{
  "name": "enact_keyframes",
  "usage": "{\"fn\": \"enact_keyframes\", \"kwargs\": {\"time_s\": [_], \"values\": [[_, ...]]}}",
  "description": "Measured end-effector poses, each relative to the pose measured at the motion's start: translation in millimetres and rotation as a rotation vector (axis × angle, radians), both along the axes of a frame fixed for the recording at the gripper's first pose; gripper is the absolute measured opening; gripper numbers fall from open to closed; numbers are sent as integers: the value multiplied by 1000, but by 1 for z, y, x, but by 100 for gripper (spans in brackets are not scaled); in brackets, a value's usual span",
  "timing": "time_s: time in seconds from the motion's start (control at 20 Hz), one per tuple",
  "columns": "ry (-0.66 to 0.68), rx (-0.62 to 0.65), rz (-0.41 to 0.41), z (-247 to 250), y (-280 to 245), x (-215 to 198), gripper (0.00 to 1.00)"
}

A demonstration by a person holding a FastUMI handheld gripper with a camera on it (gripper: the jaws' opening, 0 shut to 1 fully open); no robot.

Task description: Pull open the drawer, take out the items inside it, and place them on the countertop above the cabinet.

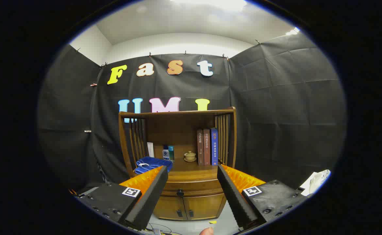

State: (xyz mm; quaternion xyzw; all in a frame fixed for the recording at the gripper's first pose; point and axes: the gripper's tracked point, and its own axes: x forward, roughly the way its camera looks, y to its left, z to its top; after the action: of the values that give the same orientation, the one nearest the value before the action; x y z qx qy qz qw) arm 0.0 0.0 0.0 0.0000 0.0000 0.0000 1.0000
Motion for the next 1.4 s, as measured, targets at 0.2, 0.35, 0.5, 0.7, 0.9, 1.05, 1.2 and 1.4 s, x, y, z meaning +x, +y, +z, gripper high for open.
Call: {"fn": "enact_keyframes", "kwargs": {"time_s": [0.2, 0.35, 0.5, 0.7, 0.9, 1.05, 1.2, 1.4], "values": [[8, -6, 5, -5, 3, 3, 98], [17, -7, 15, -10, 6, 3, 98], [17, -5, 20, -10, 8, -1, 98], [18, -6, 21, -11, 8, -1, 98], [16, -4, 26, -15, 9, 1, 98], [13, 6, 37, -22, 13, 5, 98], [-9, 11, 60, -36, 22, 19, 98], [-22, -14, 100, -79, 37, 55, 98]]}}
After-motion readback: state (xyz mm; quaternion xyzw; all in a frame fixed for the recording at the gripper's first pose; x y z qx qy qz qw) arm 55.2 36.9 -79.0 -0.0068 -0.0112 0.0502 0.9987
